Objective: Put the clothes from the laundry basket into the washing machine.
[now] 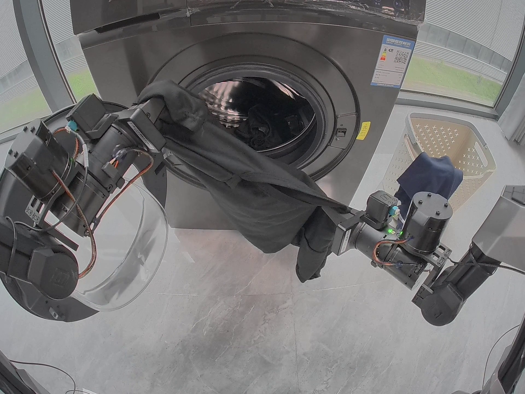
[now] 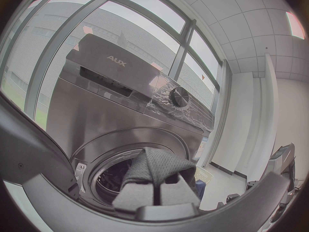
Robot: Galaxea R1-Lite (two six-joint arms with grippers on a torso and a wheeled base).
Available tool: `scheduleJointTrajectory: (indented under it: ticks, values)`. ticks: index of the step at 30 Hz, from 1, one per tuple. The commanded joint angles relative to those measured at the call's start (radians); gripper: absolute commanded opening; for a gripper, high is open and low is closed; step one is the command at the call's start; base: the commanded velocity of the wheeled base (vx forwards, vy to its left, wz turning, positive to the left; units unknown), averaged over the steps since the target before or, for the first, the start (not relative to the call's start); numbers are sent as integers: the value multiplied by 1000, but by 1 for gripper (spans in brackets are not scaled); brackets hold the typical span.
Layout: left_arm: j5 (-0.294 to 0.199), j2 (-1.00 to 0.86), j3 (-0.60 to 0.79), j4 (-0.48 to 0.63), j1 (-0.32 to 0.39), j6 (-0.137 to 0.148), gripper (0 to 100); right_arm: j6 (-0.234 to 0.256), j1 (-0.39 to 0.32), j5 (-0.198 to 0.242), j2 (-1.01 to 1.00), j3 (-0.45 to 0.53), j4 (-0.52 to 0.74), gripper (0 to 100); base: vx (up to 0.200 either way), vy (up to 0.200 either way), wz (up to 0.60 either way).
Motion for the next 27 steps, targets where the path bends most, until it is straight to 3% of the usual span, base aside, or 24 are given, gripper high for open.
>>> scheduleJointTrajectory:
  ticks: [1, 11, 12, 20, 27]
  values:
    - [-2, -11, 8, -1, -7, 1, 0, 3, 30, 5, 55, 11, -32, 0, 0, 0, 0]
    - [1, -13, 19, -3, -28, 4, 0, -4, 18, 0, 225, -96, -38, 0, 0, 0, 0]
    - [1, -13, 21, -3, -28, 4, 0, -6, 19, 0, 230, -107, -37, 100, 0, 0, 0]
    - [3, -14, 19, -3, -56, 2, 0, -6, 4, -17, 357, -215, -18, 100, 0, 0, 0]
    - [3, -14, 18, -3, -56, 4, 0, -6, -4, -18, 392, -219, -20, 100, 0, 0, 0]
